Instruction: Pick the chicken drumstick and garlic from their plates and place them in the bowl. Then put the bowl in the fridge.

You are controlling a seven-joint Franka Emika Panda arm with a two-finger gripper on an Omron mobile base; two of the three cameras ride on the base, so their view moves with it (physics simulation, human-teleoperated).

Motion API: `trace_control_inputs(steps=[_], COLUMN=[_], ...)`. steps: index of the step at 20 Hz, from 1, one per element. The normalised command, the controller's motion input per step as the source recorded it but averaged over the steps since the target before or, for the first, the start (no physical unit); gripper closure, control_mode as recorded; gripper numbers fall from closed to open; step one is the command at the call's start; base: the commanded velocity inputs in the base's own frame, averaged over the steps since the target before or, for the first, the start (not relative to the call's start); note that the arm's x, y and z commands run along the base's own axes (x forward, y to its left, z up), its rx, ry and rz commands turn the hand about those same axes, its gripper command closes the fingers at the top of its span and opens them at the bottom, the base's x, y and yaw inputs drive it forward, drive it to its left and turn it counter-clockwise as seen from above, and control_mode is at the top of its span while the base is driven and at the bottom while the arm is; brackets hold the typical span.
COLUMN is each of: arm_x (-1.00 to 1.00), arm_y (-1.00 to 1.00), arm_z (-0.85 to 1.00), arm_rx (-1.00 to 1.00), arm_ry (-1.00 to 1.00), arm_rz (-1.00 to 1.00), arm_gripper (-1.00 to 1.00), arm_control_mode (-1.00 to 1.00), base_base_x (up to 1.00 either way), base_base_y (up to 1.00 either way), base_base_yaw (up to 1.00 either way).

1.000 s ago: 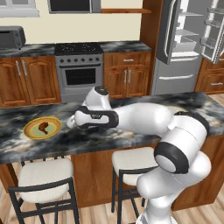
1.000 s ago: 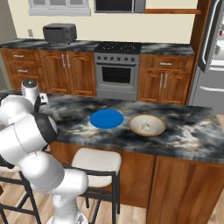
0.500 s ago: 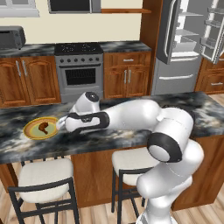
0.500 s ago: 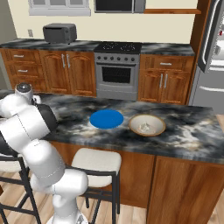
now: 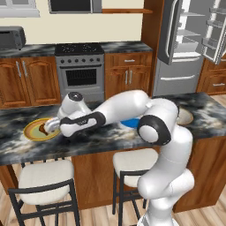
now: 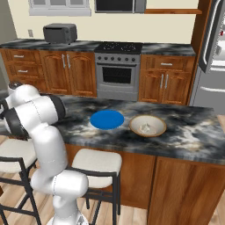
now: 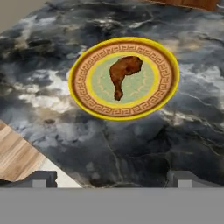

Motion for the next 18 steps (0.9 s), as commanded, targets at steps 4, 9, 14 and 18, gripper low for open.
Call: trace_control_inputs(steps=[4,9,14,18], arm_x=[0.37,0.3,0.38,0.43], arm_y=[0.35,0.28,0.14,0.05], arm_z=[-0.08,-0.22,-0.3,-0.28], arm_rx=[-0.01,-0.02,-0.1,-0.07], arm_ry=[0.19,0.07,0.1,0.13], arm_rz=[0.0,0.0,0.0,0.0], arm_gripper=[-1.0,-1.0,-1.0,-1.0], arm_control_mode=[-1.0,-1.0,-1.0,-1.0], base_base_x=[0.0,0.0,0.0,0.0], base_base_y=[0.0,0.0,0.0,0.0], base_base_yaw=[0.0,0.0,0.0,0.0])
